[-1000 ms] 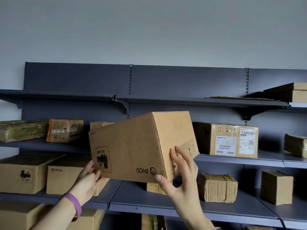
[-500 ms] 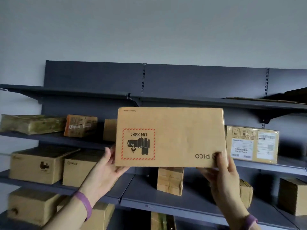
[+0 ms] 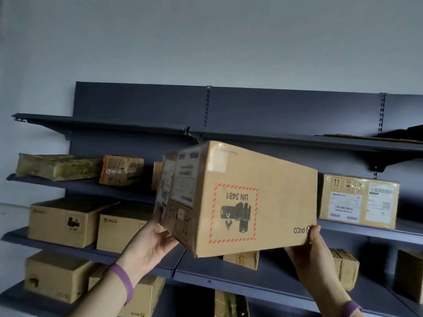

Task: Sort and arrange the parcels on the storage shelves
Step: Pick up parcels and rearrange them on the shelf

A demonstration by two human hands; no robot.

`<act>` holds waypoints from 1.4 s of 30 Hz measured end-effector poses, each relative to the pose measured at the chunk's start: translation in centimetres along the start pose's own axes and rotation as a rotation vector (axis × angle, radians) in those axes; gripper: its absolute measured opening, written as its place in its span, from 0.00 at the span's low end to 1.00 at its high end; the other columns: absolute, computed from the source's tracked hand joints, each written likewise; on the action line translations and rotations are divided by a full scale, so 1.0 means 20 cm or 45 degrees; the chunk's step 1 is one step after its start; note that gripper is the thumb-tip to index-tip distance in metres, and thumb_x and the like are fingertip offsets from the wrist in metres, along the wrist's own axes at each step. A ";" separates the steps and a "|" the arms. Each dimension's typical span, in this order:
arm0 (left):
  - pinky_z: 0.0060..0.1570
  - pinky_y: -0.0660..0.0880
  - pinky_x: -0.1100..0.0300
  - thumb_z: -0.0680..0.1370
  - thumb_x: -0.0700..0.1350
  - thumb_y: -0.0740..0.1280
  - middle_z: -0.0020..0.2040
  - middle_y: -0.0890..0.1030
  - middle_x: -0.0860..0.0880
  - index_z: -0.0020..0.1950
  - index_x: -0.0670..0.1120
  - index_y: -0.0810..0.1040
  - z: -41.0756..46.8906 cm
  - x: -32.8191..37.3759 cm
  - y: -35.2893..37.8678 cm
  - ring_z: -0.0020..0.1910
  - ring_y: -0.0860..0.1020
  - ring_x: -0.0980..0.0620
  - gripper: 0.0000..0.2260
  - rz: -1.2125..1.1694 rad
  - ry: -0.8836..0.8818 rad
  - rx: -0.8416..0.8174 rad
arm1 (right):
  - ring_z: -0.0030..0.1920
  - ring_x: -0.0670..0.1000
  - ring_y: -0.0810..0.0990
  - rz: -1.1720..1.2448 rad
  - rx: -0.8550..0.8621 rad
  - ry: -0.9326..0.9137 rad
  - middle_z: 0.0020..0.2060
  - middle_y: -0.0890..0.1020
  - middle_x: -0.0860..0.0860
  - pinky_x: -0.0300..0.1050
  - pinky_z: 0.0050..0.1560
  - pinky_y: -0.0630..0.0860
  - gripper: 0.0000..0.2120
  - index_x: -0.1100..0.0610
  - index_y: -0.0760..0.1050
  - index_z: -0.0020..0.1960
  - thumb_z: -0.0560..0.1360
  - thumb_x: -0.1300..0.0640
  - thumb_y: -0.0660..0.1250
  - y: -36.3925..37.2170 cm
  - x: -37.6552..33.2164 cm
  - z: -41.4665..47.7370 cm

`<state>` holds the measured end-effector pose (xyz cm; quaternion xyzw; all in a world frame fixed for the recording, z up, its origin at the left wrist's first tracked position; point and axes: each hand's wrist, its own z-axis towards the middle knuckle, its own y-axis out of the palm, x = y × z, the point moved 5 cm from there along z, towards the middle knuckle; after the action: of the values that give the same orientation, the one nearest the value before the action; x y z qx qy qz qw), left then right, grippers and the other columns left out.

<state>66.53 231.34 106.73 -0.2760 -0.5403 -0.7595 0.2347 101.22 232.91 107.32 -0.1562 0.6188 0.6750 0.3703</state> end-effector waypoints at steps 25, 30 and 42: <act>0.45 0.82 0.48 0.65 0.33 0.72 0.57 0.81 0.41 0.62 0.47 0.67 0.06 -0.15 0.26 0.51 0.83 0.45 0.29 -0.022 0.372 0.330 | 0.57 0.49 0.83 -0.535 -0.413 -0.398 0.56 0.84 0.49 0.40 0.49 0.81 0.24 0.48 0.70 0.70 0.79 0.68 0.61 0.19 0.03 -0.19; 0.58 0.74 0.54 0.75 0.31 0.66 0.54 0.84 0.44 0.56 0.42 0.70 0.20 -0.14 0.23 0.52 0.83 0.52 0.12 0.276 0.375 0.256 | 0.51 0.47 0.85 -0.531 -0.307 -0.404 0.50 0.86 0.48 0.41 0.46 0.82 0.24 0.51 0.71 0.69 0.78 0.71 0.60 0.12 -0.01 -0.05; 0.41 0.77 0.62 0.71 0.36 0.74 0.44 0.85 0.49 0.45 0.43 0.74 0.80 -0.15 -0.01 0.43 0.83 0.51 0.10 1.233 0.513 0.353 | 0.56 0.48 0.81 -1.252 -0.109 -0.639 0.56 0.82 0.50 0.33 0.50 0.78 0.20 0.54 0.69 0.70 0.80 0.68 0.59 0.10 0.16 0.52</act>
<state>71.25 246.83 108.87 -0.3088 -0.3906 -0.5239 0.6911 100.28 243.88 108.53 -0.2759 0.3376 0.4636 0.7714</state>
